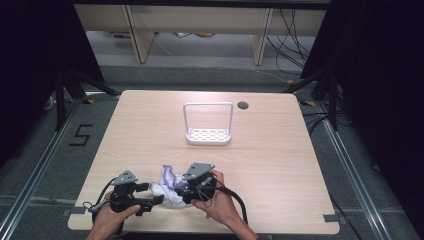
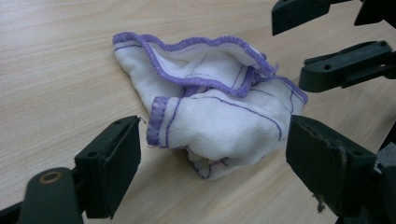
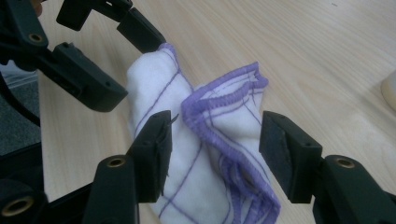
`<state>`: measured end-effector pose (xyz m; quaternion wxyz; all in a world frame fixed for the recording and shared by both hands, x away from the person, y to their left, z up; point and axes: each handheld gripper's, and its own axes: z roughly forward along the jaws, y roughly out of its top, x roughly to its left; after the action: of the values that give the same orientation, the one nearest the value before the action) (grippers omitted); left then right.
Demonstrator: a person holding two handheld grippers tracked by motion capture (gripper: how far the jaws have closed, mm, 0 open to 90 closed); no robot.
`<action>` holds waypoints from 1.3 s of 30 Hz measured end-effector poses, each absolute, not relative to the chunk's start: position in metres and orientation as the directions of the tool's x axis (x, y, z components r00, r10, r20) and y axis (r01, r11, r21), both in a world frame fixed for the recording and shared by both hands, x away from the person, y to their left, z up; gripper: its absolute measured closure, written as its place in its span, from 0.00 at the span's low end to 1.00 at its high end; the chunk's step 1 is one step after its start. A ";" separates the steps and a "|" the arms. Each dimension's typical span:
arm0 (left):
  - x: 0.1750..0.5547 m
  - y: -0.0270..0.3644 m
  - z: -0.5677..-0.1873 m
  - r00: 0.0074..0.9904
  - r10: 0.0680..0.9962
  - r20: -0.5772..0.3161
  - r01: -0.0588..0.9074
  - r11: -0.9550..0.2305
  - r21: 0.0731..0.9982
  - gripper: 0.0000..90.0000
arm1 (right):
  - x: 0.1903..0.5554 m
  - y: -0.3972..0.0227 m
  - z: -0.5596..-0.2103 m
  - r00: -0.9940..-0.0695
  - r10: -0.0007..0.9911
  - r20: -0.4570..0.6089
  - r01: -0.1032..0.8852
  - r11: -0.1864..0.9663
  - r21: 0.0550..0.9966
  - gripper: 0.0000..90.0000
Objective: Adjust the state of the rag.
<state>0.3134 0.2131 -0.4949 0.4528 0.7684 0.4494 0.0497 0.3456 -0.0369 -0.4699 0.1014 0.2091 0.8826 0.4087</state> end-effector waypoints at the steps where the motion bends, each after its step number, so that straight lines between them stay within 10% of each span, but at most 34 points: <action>1: 0.313 0.213 -0.495 0.590 0.736 -0.333 0.648 -0.185 0.739 0.20 | 0.346 -0.034 -0.471 -0.889 0.458 -0.006 0.291 0.574 0.765 0.51; 10: 0.317 0.208 -0.499 0.595 0.740 -0.314 0.642 -0.202 0.740 0.23 | 0.355 -0.017 -0.476 -0.894 0.443 -0.072 0.251 0.627 0.737 0.72; 19: 0.323 0.202 -0.497 0.685 0.682 -0.257 0.547 -0.247 0.800 0.78 | 0.366 -0.038 -0.464 -0.878 0.469 -0.092 0.245 0.606 0.757 0.96; 39: 0.344 0.169 -0.459 0.815 0.560 -0.150 0.361 -0.288 0.887 0.84 | 0.349 -0.159 -0.398 -0.749 0.658 -0.082 0.282 0.429 0.858 0.97</action>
<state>0.3436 0.1688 -0.4589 0.5221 0.7967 0.2891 0.0954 0.3493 -0.1590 -0.3982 0.2081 0.2868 0.8193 0.4508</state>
